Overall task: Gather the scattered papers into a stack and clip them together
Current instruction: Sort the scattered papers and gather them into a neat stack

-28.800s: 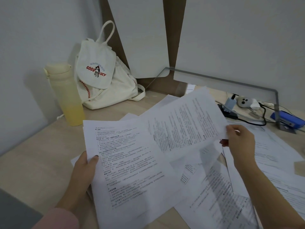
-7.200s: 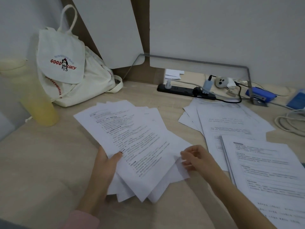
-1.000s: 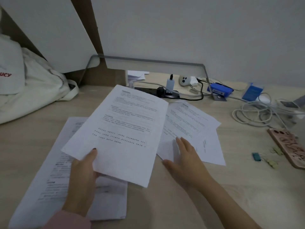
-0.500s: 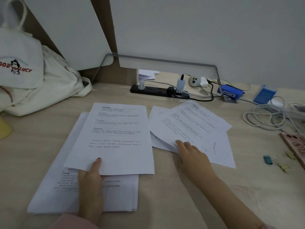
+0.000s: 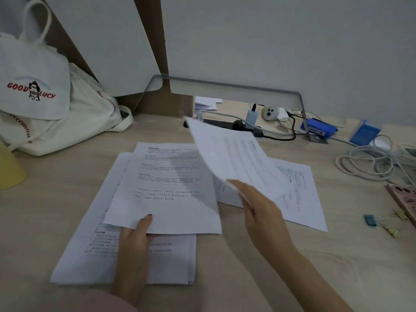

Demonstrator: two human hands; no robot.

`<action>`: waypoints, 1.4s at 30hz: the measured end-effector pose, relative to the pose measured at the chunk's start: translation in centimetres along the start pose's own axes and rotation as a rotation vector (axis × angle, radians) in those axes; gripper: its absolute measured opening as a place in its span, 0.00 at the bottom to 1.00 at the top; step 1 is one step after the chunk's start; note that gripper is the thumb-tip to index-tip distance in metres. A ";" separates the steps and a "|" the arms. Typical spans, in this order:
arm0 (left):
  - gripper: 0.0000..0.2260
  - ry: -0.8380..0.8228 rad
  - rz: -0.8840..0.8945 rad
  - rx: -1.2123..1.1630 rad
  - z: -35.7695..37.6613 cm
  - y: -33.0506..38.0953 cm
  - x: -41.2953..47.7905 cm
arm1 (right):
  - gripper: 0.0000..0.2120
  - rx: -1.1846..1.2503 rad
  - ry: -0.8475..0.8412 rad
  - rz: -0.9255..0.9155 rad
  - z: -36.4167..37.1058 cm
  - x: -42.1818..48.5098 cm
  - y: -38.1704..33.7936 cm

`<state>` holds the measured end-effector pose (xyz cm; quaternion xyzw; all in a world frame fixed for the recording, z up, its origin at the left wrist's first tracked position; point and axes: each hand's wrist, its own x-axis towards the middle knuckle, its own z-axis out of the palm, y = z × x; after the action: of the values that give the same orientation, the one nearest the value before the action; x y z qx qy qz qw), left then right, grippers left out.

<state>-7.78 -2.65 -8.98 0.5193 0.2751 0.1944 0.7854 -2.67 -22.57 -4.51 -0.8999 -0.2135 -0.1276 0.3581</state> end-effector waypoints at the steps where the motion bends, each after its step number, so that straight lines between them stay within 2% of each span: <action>1: 0.13 -0.007 -0.001 0.005 -0.1 0.0 0.0 | 0.24 -0.013 -0.052 -0.052 0.7 -0.2 -0.3; 5: 0.15 -0.015 -0.013 0.016 -0.2 -0.1 0.2 | 0.26 -0.091 -0.194 -0.231 3.1 -1.0 -0.9; 8: 0.10 -0.075 -0.012 0.013 -0.6 -0.3 0.5 | 0.23 -0.049 -0.228 -0.216 4.2 -1.3 -0.6; 9: 0.12 -0.110 -0.018 0.031 -0.6 -0.4 0.5 | 0.23 -0.031 -0.238 -0.208 4.5 -1.3 -0.5; 11: 0.24 -0.161 -0.016 0.083 -0.8 -0.5 0.7 | 0.22 -0.021 -0.252 -0.242 5.2 -1.4 0.0; 12: 0.25 -0.162 -0.013 0.090 -0.7 -0.5 0.7 | 0.21 -0.013 -0.273 -0.245 5.4 -1.4 0.2; 15: 0.12 -0.154 0.025 0.098 -0.2 -0.4 0.5 | 0.26 0.008 -0.385 -0.187 5.0 -1.4 0.6; 17: 0.11 -0.144 0.050 0.166 0.0 -0.6 0.4 | 0.30 -0.035 -0.437 -0.153 4.2 -1.2 1.1; 19: 0.12 -0.123 0.048 0.196 -0.2 -0.9 0.5 | 0.29 -0.125 -0.385 -0.076 3.1 -0.6 2.2; 21: 0.11 -0.084 0.036 0.181 -0.4 -0.8 0.6 | 0.29 -0.262 -0.342 0.082 1.8 0.2 3.6; 24: 0.10 -0.037 0.005 0.102 -0.7 -0.6 0.8 | 0.33 -0.405 -0.381 0.290 0.5 0.7 5.4; 29: 0.15 -0.017 -0.062 -0.071 -1.2 -0.3 1.0 | 0.27 -0.604 -0.303 0.237 0.0 1.2 6.0; 34: 0.11 -0.011 -0.065 -0.163 -1.5 -0.2 1.1 | 0.16 -0.746 -0.301 0.170 0.1 1.6 6.1; 36: 0.10 -0.004 -0.052 -0.179 -1.5 -0.2 1.1 | 0.13 -0.653 -0.184 0.249 -0.2 1.5 6.4; 38: 0.11 0.009 -0.035 -0.197 -1.4 -0.2 1.1 | 0.07 -0.453 -0.011 0.354 -0.7 1.5 6.4; 42: 0.11 0.009 -0.021 -0.214 -1.4 -0.1 1.0 | 0.17 -0.048 0.222 0.534 -1.8 1.6 6.0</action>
<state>-7.92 -1.12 -9.73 0.4285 0.2619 0.2168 0.8371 1.46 -27.24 -6.13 -0.9131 0.0745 -0.1313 0.3788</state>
